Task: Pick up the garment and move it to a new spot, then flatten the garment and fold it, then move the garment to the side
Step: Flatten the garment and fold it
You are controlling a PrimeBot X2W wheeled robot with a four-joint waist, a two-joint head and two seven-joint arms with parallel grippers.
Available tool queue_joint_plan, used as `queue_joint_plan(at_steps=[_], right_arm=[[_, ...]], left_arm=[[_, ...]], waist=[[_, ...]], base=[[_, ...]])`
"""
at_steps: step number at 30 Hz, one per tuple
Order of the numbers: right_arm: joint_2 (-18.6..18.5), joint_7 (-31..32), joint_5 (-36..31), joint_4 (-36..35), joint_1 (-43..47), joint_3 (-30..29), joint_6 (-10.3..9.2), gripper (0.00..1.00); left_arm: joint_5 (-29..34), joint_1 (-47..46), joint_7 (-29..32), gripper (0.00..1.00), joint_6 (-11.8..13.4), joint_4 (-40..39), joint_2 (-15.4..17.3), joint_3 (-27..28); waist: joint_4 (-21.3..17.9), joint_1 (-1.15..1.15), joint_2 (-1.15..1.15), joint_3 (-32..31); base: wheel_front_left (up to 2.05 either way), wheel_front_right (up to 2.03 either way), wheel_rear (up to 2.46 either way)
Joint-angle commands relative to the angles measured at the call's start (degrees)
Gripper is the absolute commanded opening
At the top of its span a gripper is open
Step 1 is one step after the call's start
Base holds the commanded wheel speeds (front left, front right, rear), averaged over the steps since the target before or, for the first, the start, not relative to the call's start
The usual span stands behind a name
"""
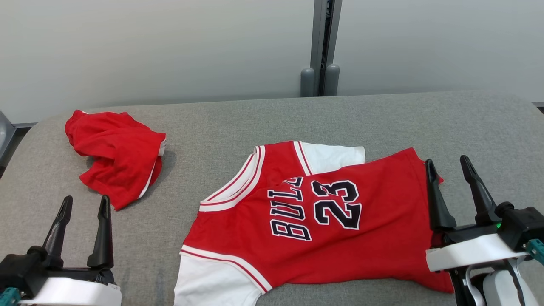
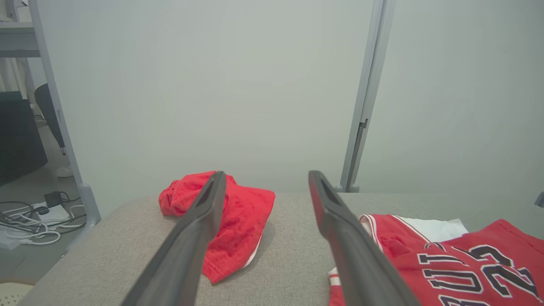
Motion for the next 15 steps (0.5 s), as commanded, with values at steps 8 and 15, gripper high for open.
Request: queue_joint_plan(at_steps=[8,15], right_arm=[[-0.37,-0.29,-0.23,-0.2,3.47,-0.93,0.02,1.0],[-0.34,-0.29,-1.05,1.71,2.99,-1.33,0.02,1.0]], left_arm=[[7.18,0.76,-1.45,1.0,-1.42,3.44,-5.81,2.91],[10.21,0.68,-1.4,1.0,-4.28,5.28,-8.77,5.46]], waist=[[0.29,0.0,0.0,-0.27],[0.25,0.0,0.0,-0.46]], base=[[0.0,0.0,0.0],[0.0,0.0,0.0]])
